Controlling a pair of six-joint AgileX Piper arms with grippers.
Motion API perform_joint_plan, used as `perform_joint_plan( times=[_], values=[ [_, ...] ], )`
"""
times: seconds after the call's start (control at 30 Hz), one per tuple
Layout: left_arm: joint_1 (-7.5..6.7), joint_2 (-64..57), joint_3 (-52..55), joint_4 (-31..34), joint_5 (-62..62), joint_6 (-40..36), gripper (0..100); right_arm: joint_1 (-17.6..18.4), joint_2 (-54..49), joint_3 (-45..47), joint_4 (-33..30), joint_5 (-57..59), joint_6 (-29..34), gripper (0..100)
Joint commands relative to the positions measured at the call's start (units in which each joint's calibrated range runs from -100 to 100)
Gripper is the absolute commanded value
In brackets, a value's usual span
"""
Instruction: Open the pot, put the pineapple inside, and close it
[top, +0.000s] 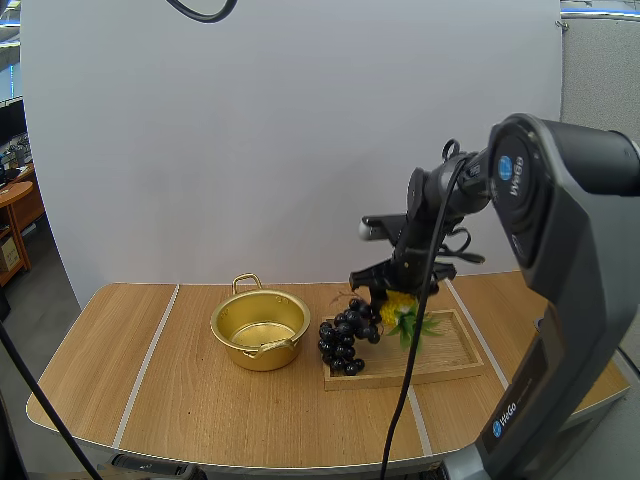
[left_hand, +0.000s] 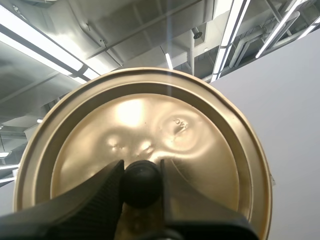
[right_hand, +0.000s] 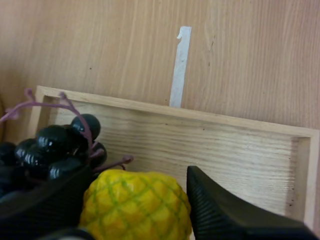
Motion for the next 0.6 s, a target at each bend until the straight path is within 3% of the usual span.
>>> perform_joint_plan(
  times=[0.0, 0.3, 0.33, 0.4, 0.53, 0.57],
  values=[
    [0.07, -0.2, -0.42, 0.09, -1.94, -0.21, 0, -0.01, 1.36, 0.59, -0.48, -2.13, -0.24, 0],
    [0.07, -0.2, -0.42, 0.09, -1.94, -0.21, 0, -0.01, 2.68, 0.73, -0.26, -2.04, -0.24, 0],
    [0.07, -0.2, -0.42, 0.09, -1.94, -0.21, 0, -0.01, 2.68, 0.73, -0.26, -1.9, -0.24, 6],
    [0.07, -0.2, -0.42, 0.09, -1.94, -0.21, 0, -0.01, 2.68, 0.73, -0.26, -1.72, -0.24, 30],
    [0.07, -0.2, -0.42, 0.09, -1.94, -0.21, 0, -0.46, 2.68, 0.73, -0.84, -2.53, -0.15, 100],
    [0.07, -0.2, -0.42, 0.09, -1.94, -0.21, 0, -0.77, 2.68, 0.73, -0.84, -2.76, -0.15, 100]
  ],
)
